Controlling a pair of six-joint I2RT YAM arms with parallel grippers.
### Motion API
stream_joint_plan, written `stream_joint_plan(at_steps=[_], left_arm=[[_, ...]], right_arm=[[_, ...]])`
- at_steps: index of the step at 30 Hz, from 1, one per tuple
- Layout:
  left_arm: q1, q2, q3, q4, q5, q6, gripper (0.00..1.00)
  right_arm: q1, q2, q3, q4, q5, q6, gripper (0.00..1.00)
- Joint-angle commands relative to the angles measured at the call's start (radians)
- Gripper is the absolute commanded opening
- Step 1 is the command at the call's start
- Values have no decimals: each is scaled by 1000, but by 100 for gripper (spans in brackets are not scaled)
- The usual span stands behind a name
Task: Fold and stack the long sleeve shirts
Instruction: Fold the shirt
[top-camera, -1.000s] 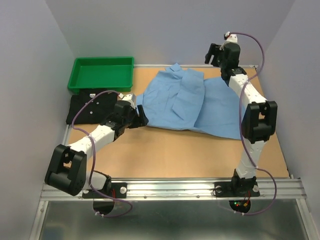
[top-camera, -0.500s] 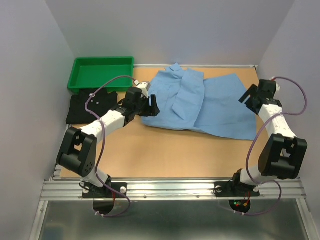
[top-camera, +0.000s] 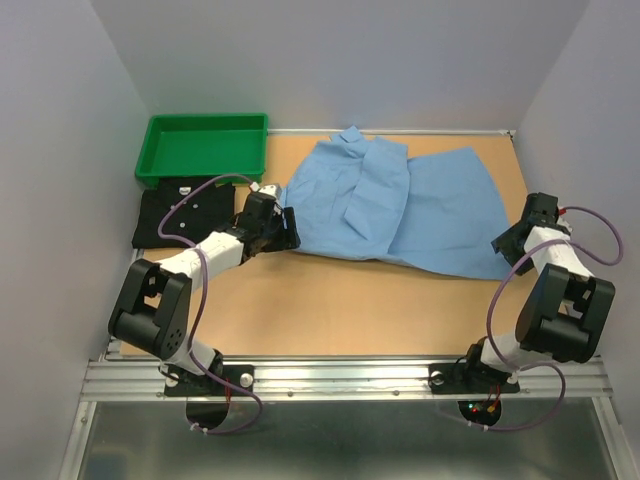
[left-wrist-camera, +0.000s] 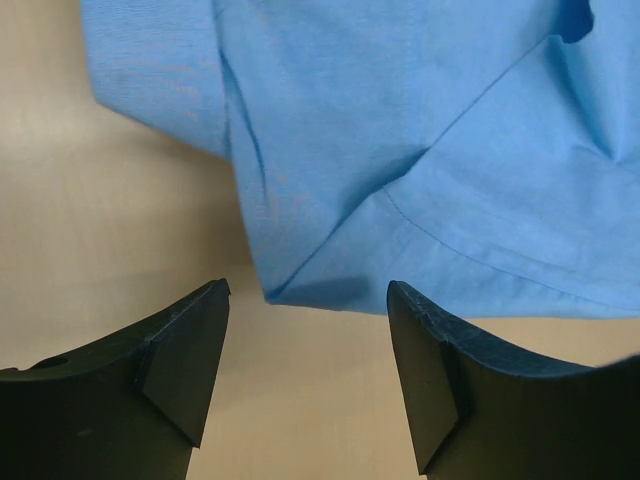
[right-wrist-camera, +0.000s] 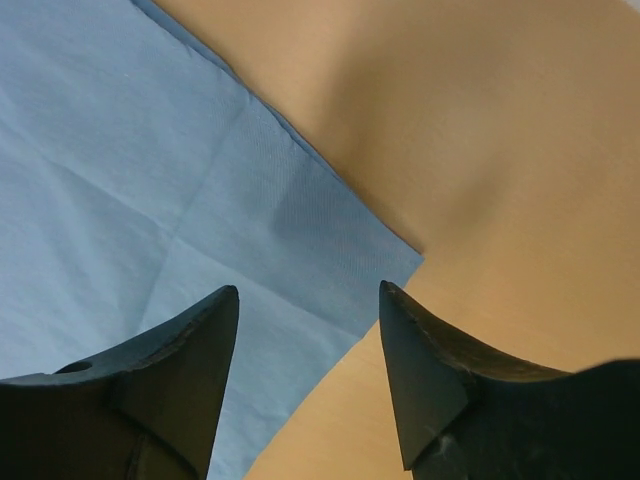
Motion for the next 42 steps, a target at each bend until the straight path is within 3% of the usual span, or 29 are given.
stream_joint_plan(at_steps=[1,12,17,21,24,31,42], left_arm=[[19,-51,-11,15,-14,-41,75],[31,-48,-5,52,26,-49,75],[37,-42,-8,57,35,-52,75],[40,-43,-8,57,41,-53,75],[48,-42,-6,57,39,-52,75],[55,-28,3,54,45,-50,74],[58,4,12,46,73,-70,74]], right_arm=[[-7,24,-30,54,-8,59,60],[-7,107,-84,149,-27,120,54],[-7,121,-84,155,3,120,35],[-7,99,-64,154,4,108,14],[-7,76,-35,152,1,79,5],[-6,102,126,76,-16,34,4],[-4,262,379,-4,-31,-41,9]])
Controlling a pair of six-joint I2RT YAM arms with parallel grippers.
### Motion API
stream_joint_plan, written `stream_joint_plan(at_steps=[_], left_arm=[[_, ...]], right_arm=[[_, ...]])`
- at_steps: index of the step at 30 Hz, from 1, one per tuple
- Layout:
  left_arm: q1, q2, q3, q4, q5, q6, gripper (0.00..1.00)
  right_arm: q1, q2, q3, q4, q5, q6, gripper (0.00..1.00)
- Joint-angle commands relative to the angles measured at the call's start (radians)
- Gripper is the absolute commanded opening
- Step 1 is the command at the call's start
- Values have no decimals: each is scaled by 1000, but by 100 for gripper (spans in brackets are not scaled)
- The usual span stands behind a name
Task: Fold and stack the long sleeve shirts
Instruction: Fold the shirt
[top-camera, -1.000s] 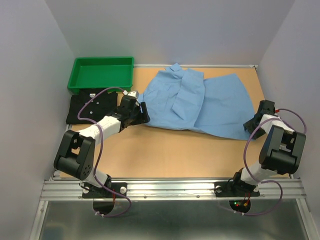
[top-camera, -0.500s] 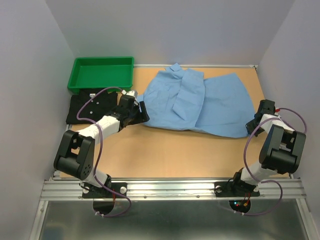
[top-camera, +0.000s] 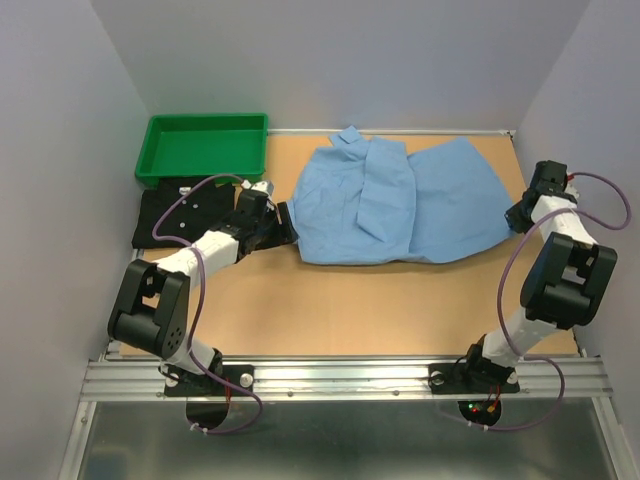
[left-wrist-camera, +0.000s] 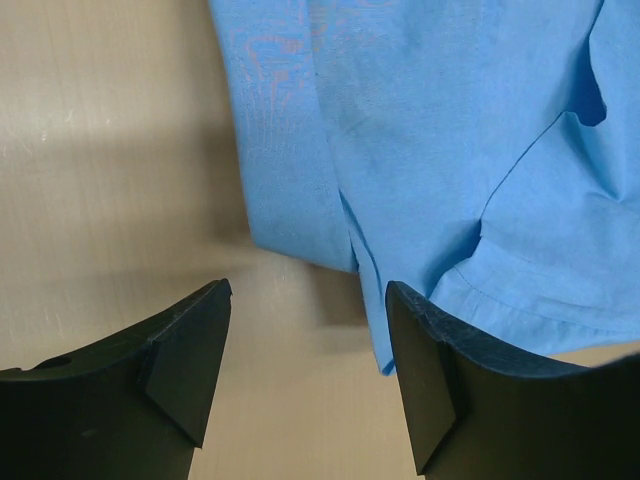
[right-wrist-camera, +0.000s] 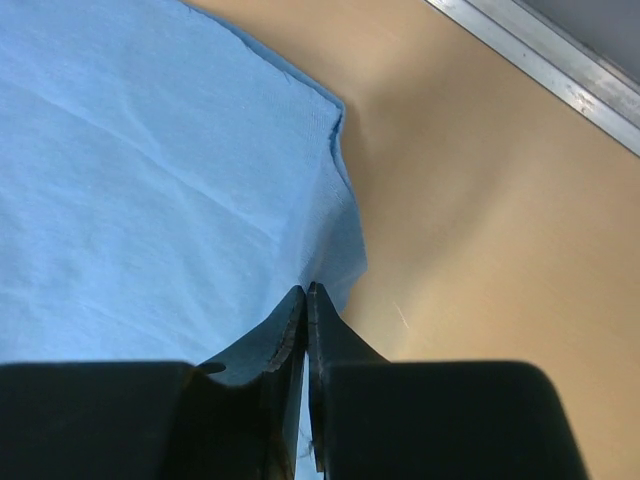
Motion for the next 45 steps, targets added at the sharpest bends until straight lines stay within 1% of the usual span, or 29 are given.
stream_joint_plan(at_steps=[1,5,6,10,11,13,16,21,26,30,32,33,34,35,37,38,39,40,41,45], left_arm=[[5,16,23,15,36,-20,73],[3,22,27,24,69,-31,73],[3,22,27,24,73,-32,73],[3,26,20,35,92,-37,73],[3,23,18,36,93,-37,73],[3,22,13,41,98,-38,73],[3,20,7,47,107,-43,74],[3,28,1,58,135,-74,73],[3,30,4,65,158,-89,74],[2,22,7,65,165,-90,74],[2,11,7,72,164,-77,74],[-1,8,7,76,161,-55,74],[-1,8,9,76,161,-55,74],[-3,5,10,75,164,-35,75],[-4,5,16,78,176,-23,75],[-9,7,15,79,185,-21,75],[-11,10,15,81,187,-21,75],[-17,14,16,82,193,-23,75],[-21,23,18,82,195,-26,75],[-35,62,27,82,195,-40,74]], right_arm=[[2,75,100,-34,-20,-35,9],[19,156,198,-37,-33,-43,10],[23,173,198,-37,-35,-45,10],[40,247,302,-37,-32,-39,14],[45,274,319,-37,-34,-36,16],[48,302,350,-37,-37,-31,17],[51,346,407,-37,-35,-26,23],[53,399,470,-37,-58,-34,36],[56,429,528,-37,-76,-68,52],[57,390,563,-37,-89,-109,57],[59,357,557,-37,-70,-129,64],[59,327,539,-39,-48,-140,70],[57,307,539,-39,-34,-143,70],[57,287,505,-40,-11,-141,76],[57,224,458,-43,11,-140,81],[57,204,404,-43,26,-134,87],[57,157,373,-43,34,-126,89],[57,135,346,-43,38,-120,94],[57,112,288,-45,37,-112,95],[57,20,171,-45,11,-94,95]])
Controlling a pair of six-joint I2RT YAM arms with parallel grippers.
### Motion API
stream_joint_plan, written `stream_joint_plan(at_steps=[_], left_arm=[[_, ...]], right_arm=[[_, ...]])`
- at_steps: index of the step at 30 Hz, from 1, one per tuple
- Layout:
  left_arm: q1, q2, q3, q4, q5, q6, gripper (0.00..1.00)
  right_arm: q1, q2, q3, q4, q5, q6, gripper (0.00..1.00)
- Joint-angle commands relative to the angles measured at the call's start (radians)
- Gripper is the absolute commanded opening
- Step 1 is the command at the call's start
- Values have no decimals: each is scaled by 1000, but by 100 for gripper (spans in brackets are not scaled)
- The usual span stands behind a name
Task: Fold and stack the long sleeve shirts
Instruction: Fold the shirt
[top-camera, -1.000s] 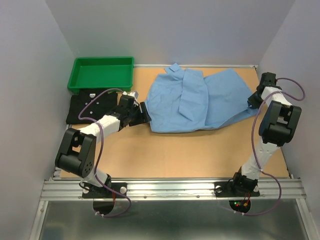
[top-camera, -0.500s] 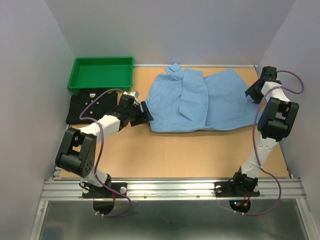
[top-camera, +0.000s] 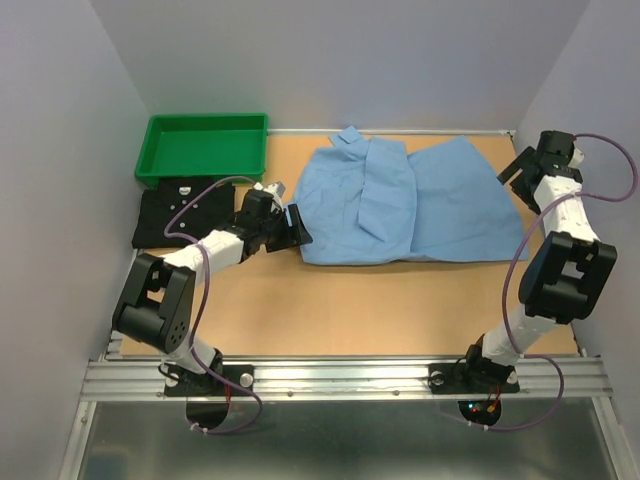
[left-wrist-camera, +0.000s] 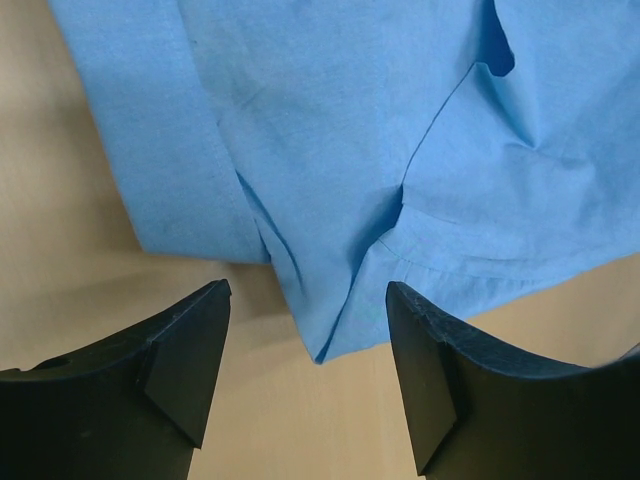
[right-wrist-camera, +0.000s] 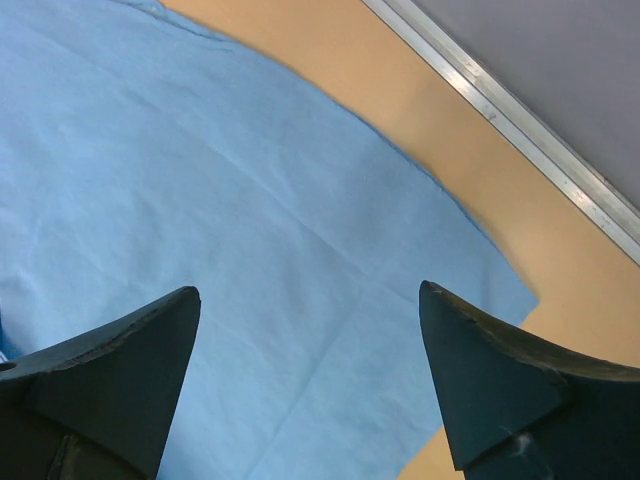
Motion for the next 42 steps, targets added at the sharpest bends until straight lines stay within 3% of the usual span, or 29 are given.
stream_joint_plan(at_steps=[1,5,8,9,11,12,15,27,30,42], left_arm=[[-15,41,29,24,16,4,73],[-15,74,26,17,9,-11,64],[-15,91,20,13,3,-16,52],[-15,94,18,11,1,-17,40],[-15,92,9,8,-4,-17,29],[-15,88,4,4,-5,-19,16],[-13,71,-25,-19,-23,-16,0],[-1,-145,-122,-153,-94,20,0],[-1,-194,-123,-199,-115,24,5],[1,-208,-141,-197,-109,50,5]], right_arm=[[2,-87,-122,7,9,20,95],[1,-150,-224,7,25,40,95],[-11,-200,-306,4,63,57,95],[-28,-218,-325,2,63,63,95],[-38,-238,-377,2,65,81,95],[-41,-252,-391,2,63,86,95],[-41,-262,-440,2,57,104,95],[-94,-284,-526,2,71,144,95],[-96,-299,-563,2,46,159,95],[-104,-267,-624,21,65,225,89]])
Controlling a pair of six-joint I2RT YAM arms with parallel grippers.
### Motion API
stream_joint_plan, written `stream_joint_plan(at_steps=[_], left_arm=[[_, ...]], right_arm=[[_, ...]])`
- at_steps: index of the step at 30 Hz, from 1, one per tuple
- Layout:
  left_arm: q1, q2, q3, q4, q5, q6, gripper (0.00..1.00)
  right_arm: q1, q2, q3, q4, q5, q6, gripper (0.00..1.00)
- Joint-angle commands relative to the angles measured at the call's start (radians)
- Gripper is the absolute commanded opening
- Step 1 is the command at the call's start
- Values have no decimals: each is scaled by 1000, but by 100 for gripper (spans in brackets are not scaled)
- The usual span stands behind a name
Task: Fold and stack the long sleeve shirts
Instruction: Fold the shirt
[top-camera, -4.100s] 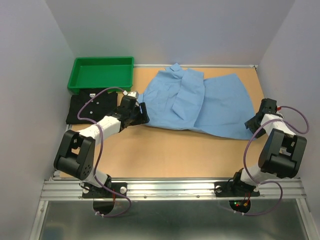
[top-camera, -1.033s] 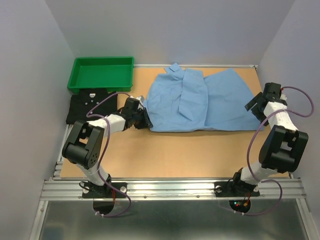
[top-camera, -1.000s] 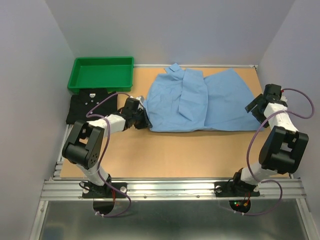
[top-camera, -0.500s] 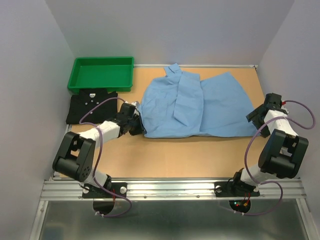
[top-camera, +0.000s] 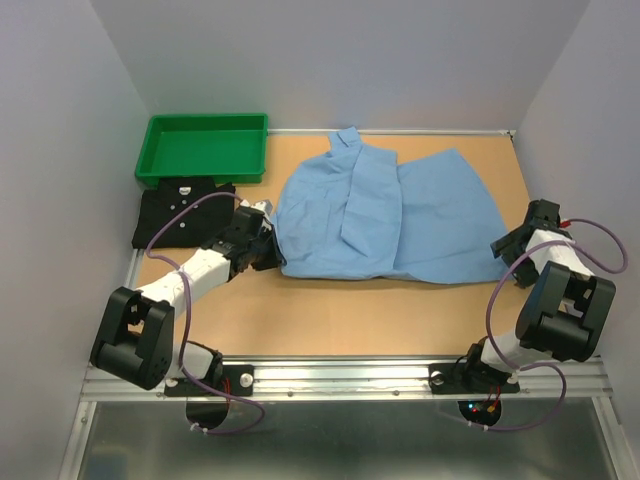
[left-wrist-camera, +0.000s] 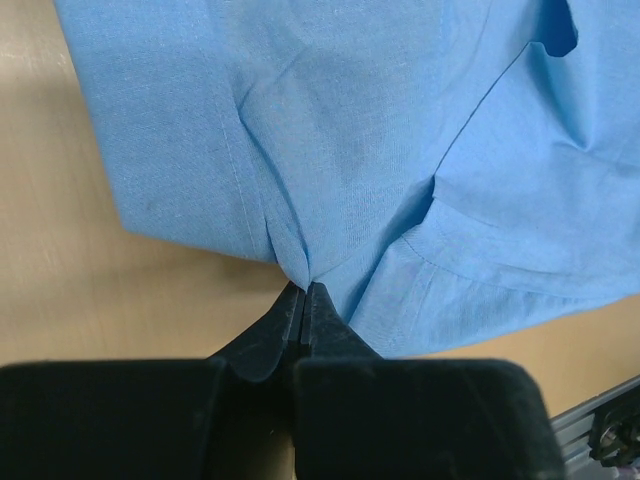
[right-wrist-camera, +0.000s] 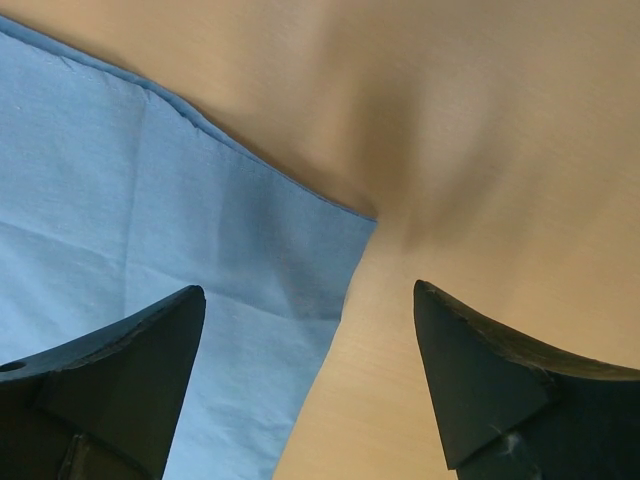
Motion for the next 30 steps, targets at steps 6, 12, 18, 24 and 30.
stream_joint_plan(at_steps=[6,12,18,24,30], left_arm=[[7,-13,-44,6,-14,33,5],[7,-13,-47,12,-14,34,5],[7,-17,-46,7,-18,45,5],[8,-12,-41,6,-22,48,4],[10,-9,-41,4,-19,51,4]], right_arm=[[-10,60,-58,62,11,45,80],[-10,80,-93,123,-26,85,67],[-10,54,-41,126,-23,64,37],[-10,28,45,122,-52,16,1],[6,66,148,116,-97,-1,1]])
